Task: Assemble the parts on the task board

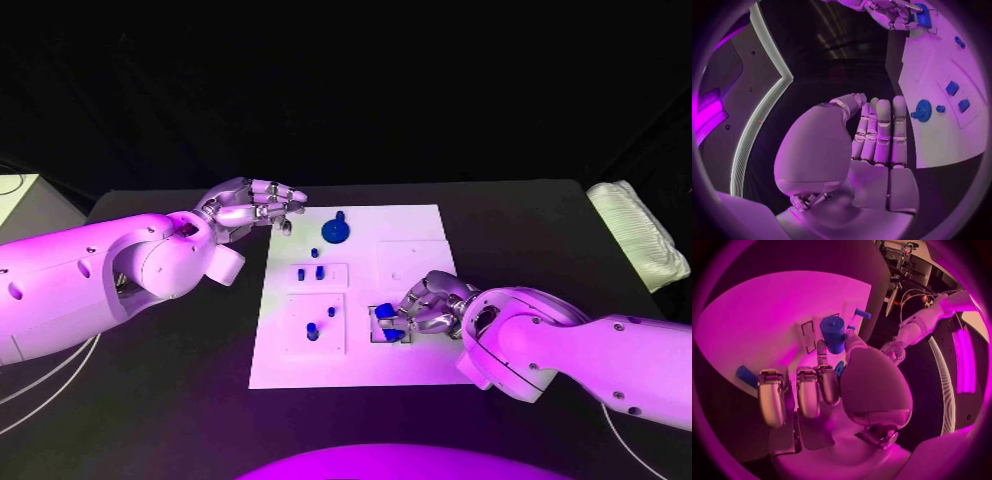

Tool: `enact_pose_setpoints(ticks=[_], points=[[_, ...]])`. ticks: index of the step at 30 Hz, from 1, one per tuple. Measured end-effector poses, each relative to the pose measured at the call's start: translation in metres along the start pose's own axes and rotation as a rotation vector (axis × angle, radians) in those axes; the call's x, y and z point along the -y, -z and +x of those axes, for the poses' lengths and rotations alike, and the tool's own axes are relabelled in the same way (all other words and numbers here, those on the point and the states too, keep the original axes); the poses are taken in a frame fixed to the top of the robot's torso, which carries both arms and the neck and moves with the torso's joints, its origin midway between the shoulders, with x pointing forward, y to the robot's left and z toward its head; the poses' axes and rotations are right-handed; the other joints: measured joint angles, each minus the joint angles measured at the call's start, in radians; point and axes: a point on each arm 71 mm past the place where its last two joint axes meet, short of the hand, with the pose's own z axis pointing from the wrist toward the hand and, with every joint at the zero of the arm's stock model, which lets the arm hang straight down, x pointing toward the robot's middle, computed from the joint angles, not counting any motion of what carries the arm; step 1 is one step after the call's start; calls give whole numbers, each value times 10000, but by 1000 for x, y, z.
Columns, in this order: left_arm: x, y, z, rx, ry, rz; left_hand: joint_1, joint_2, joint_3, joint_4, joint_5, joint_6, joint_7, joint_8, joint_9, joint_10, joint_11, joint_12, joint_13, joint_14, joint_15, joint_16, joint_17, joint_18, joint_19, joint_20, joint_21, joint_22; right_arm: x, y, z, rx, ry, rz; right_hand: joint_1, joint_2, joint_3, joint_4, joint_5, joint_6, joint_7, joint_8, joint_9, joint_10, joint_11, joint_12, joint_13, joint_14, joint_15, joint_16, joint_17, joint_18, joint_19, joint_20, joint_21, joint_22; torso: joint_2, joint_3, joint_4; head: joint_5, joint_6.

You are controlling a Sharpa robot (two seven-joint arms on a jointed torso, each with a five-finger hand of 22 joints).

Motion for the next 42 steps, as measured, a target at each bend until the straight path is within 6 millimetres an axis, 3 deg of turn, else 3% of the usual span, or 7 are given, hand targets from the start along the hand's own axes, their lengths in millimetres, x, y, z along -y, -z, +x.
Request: enact_pose_setpoints(ticks=[10,19,24,29,32,35,42], points=[[0,0,0,3,-1,-32,0,0,0,0,0,-37,37,0,0,0,0,0,0,0,0,0,0,0,0,0,0,-10,-1,-3,1,-28,132,47,-326,-109,-195,37,7,32,-32,37,33,0,0,-41,8,0,0,0,0,0,0,0,0,-1,-8,-2,4,12,-15],[0,1,-1,9,-2,-53,0,0,0,0,0,-37,36,0,0,0,0,0,1,0,0,0,0,0,0,0,0,-10,-2,-6,0,74,257,7,-1306,118,-1577,50,7,-79,1,151,67,0,0,-181,7,0,0,0,-1,0,0,0,0,-2,-6,-1,-2,20,5],[0,1,-1,8,-1,-60,0,0,0,0,0,-37,36,0,8,0,0,0,1,0,0,0,0,0,0,0,0,-9,-1,-6,0,116,353,-22,-1634,-56,-2233,72,65,-161,9,190,77,0,1,-297,6,0,0,0,0,1,0,0,0,-3,-6,-1,-2,20,10],[0,1,-1,9,-1,-64,0,0,0,0,0,-37,36,0,7,0,0,0,1,0,0,0,0,1,0,0,0,-8,0,-6,0,151,475,-56,-1642,-65,-2282,73,65,-180,28,190,85,-1,1,-297,6,0,0,-1,-1,0,0,0,0,-3,-7,5,-8,14,14],[0,1,-1,8,-1,-66,0,0,0,0,0,-37,36,35,7,0,0,0,-8,0,0,0,0,0,0,0,0,-8,1,-5,-1,176,519,-77,-1335,93,-2282,73,65,-197,33,228,84,0,1,-297,6,0,0,-1,-1,0,0,0,0,-3,-8,6,-8,11,16],[0,1,-1,3,0,-71,0,0,0,0,0,-36,36,35,6,0,0,0,-8,0,0,0,0,0,0,0,0,-8,3,-2,-2,220,553,-125,-370,205,-2222,13,65,-226,3,308,102,0,1,-297,5,0,0,-1,-1,1,0,0,-1,-1,-8,6,-3,8,18],[-1,1,-1,9,-2,-78,0,0,0,0,0,-37,36,35,6,0,0,0,-8,0,0,0,0,0,0,0,0,-8,6,3,-5,271,625,-417,575,41,-2172,-25,65,-97,-108,628,251,3,-2,-297,5,-16,-26,-1,-1,1,0,0,-1,4,-8,11,-1,26,12]])
